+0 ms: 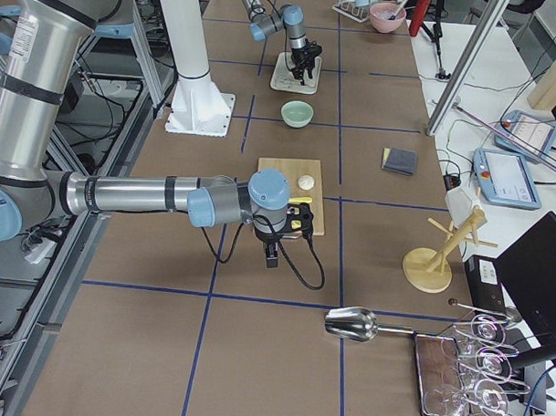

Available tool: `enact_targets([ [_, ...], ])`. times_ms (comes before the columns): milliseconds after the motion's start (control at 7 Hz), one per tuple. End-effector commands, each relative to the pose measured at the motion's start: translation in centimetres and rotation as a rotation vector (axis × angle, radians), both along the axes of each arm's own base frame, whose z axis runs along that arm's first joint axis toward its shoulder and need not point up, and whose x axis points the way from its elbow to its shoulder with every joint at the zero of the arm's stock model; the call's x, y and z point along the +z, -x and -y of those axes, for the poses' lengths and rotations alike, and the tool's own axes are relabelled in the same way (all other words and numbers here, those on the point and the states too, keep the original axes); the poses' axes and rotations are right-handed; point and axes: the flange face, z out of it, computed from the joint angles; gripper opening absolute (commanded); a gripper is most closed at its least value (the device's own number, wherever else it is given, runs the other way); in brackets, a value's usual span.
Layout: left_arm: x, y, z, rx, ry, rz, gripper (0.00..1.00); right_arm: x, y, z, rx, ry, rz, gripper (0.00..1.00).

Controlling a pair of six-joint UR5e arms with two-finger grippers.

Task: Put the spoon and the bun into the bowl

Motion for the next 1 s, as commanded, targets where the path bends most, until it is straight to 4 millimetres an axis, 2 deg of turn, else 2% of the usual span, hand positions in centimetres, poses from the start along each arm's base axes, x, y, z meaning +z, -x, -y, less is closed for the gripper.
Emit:
enact_targets([
  [0, 0.2, -0.4, -0.3, 0.013, 0.009, 0.002, 0.49, 0.0, 0.2, 0.0, -0.005, 0.001, 0.003, 1.0],
  [143, 0.7, -0.2, -0.4, 0.013, 0.013, 0.01, 0.19, -0.1, 0.4, 0.0, -0.009, 0.0, 0.005, 1.0],
  [286, 0.7, -0.1, -0.5, 0.012, 0.014, 0.008, 0.0, 0.0, 0.4, 0.0, -0.011, 0.002, 0.006, 1.0],
  [714, -2.1, -0.1, -0.7, 0.01, 0.028, 0.022, 0.0, -0.3, 0.6, -0.1, -0.016, 0.005, 0.034, 1.0],
  [857, -4.9, -0.2, -0.6, 0.009, 0.022, 0.005, 0.0, -0.3, 0.6, -0.1, -0.016, 0.007, 0.039, 1.0],
])
